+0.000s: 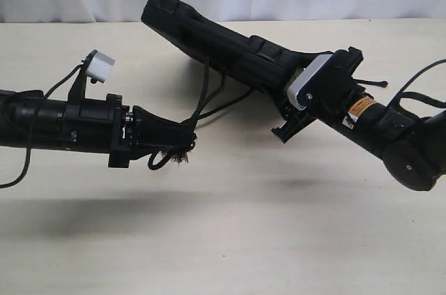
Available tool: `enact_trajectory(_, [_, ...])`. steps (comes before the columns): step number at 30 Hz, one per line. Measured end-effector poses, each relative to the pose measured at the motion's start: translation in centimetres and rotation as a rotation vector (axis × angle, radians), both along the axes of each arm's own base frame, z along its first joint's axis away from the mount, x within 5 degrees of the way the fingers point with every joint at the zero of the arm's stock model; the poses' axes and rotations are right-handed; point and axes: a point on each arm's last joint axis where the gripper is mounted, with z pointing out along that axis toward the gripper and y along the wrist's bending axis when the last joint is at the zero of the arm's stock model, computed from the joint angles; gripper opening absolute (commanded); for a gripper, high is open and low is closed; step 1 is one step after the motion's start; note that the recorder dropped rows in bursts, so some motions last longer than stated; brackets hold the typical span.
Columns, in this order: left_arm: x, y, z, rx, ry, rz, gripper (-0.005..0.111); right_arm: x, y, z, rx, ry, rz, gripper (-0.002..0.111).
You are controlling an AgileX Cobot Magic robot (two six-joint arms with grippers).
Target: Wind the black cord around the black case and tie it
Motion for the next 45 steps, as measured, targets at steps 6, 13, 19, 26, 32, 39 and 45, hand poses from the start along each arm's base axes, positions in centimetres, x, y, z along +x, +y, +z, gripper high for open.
enact_trajectory(6, [0.4,0.0,0.5,-0.007,-0.022,0.001,0.000,0.0,0.0,0.0,0.000,0.000,0.000,0.004])
enact_trajectory(13, [-0.2,0.0,3.0,-0.001,-0.103,-0.018,0.000,0.4,0.1,0.2,0.012,0.002,-0.007,0.004])
enact_trajectory(19, [-0.4,0.0,4.1,-0.014,-0.140,-0.015,0.000,0.6,0.1,0.3,0.020,0.004,-0.013,0.004])
enact_trajectory(26, [0.4,-0.1,0.3,-0.015,-0.015,-0.007,0.000,0.6,0.1,0.3,0.021,0.007,-0.014,0.004])
enact_trajectory(32, [2.2,-0.1,-1.5,-0.010,0.015,-0.005,0.000,0.4,0.3,0.3,-0.017,0.013,0.036,0.004])
enact_trajectory(39, [2.6,-0.1,-1.0,-0.012,0.010,-0.010,0.000,0.5,0.0,0.2,-0.013,0.022,0.009,0.004])
enact_trajectory(45, [2.1,-0.2,1.1,-0.004,-0.025,-0.035,0.000,0.7,-0.2,0.3,0.021,0.030,-0.047,0.004])
